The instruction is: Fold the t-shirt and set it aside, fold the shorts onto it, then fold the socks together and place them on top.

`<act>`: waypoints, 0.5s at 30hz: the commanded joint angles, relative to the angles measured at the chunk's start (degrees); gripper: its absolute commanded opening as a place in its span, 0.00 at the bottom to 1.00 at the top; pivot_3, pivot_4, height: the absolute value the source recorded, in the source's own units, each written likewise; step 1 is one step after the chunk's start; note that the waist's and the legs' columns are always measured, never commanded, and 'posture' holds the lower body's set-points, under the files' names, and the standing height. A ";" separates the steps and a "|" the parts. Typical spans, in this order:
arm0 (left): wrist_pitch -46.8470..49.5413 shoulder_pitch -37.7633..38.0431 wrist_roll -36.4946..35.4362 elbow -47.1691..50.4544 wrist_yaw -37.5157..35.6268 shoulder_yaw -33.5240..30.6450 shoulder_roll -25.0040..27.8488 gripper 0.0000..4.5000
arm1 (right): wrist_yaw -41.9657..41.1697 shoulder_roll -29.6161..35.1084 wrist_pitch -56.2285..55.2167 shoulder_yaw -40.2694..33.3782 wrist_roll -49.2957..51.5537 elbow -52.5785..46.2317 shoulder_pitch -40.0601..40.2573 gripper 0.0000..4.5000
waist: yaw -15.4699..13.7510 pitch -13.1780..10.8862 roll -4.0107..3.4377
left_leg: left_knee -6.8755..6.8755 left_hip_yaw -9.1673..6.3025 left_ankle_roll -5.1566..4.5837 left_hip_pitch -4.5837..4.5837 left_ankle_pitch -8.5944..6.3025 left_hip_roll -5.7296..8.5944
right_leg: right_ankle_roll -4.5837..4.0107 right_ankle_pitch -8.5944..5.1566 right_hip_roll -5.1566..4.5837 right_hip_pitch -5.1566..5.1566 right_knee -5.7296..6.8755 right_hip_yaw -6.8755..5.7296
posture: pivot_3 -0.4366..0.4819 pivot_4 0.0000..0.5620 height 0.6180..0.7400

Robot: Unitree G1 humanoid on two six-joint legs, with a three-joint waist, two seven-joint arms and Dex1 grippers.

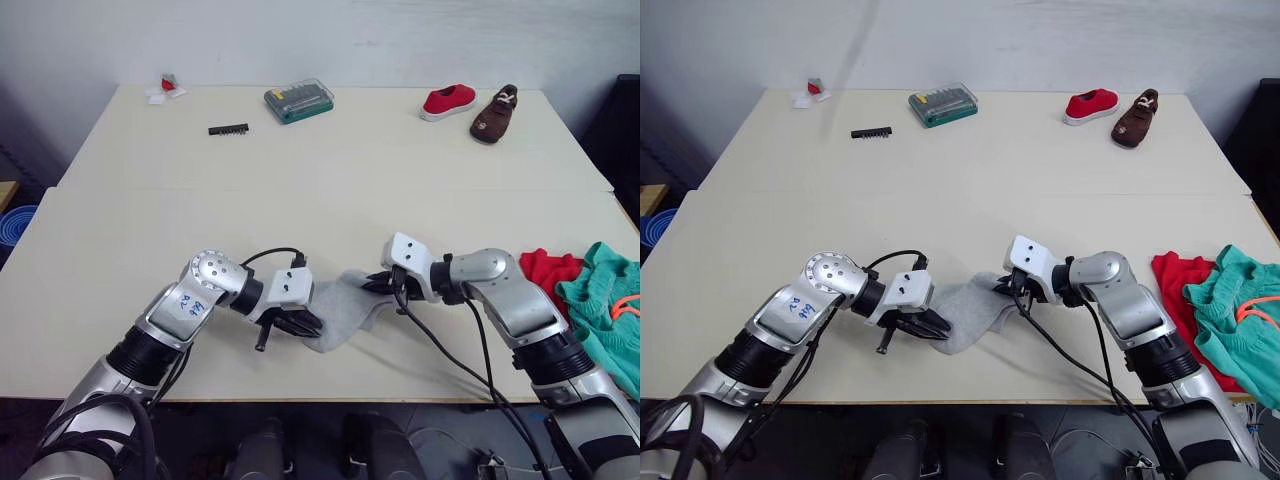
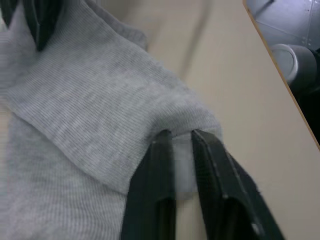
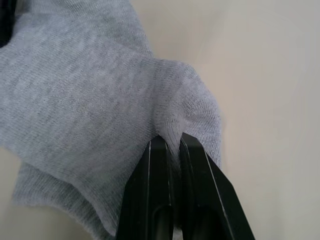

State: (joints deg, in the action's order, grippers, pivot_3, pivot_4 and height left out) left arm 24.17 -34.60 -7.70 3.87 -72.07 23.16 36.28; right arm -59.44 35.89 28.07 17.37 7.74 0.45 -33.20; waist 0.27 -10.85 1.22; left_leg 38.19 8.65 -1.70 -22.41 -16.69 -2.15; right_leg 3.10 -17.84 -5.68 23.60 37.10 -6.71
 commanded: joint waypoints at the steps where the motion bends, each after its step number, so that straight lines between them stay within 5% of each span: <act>1: -1.08 -0.83 -2.76 2.36 0.62 -3.63 -0.92 0.41 | -0.41 1.05 0.17 -0.91 -0.22 -1.55 0.32 0.00 | 0.05 0.00 0.00 | 0.00 0.00 0.00 0.00 0.00 0.00 | 0.00 0.00 0.00 0.00 0.00 0.00 | 0.48 0.27 1.00; 4: -2.52 -1.07 -1.00 1.34 1.12 -3.26 -0.66 0.62 | -0.36 1.23 -0.64 -0.73 -0.76 -1.66 0.05 0.00 | 0.02 0.00 0.00 | 0.00 0.00 0.00 0.00 0.00 0.00 | 0.00 0.00 0.00 0.00 0.01 0.00 | 0.48 0.27 1.00; 12: -5.26 -0.02 3.51 -0.56 -0.43 1.85 0.08 0.62 | -0.72 1.26 -1.58 -0.49 -1.75 -1.68 -0.38 0.00 | 0.01 0.00 0.00 | -0.01 0.00 0.00 0.00 0.00 0.01 | 0.00 0.00 0.00 0.00 -0.02 -0.01 | 0.48 0.27 1.00; 15: -6.23 -0.62 4.50 -2.16 0.52 2.17 -1.24 0.63 | -0.87 1.17 -0.22 -0.61 -1.59 -2.35 -0.34 0.19 | -0.01 0.00 0.00 | -0.02 0.00 0.00 0.00 0.00 0.00 | 0.00 0.00 0.00 0.00 -0.02 -0.01 | 0.48 0.27 1.00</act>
State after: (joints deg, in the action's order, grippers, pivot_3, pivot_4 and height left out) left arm 18.91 -34.81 -3.99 1.84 -71.99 24.93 35.44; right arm -60.04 36.28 27.62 17.39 6.12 0.00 -33.19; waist 0.26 -10.85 1.22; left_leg 38.17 8.65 -1.70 -22.40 -16.69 -2.15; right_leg 3.10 -17.84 -5.69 23.60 37.08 -6.72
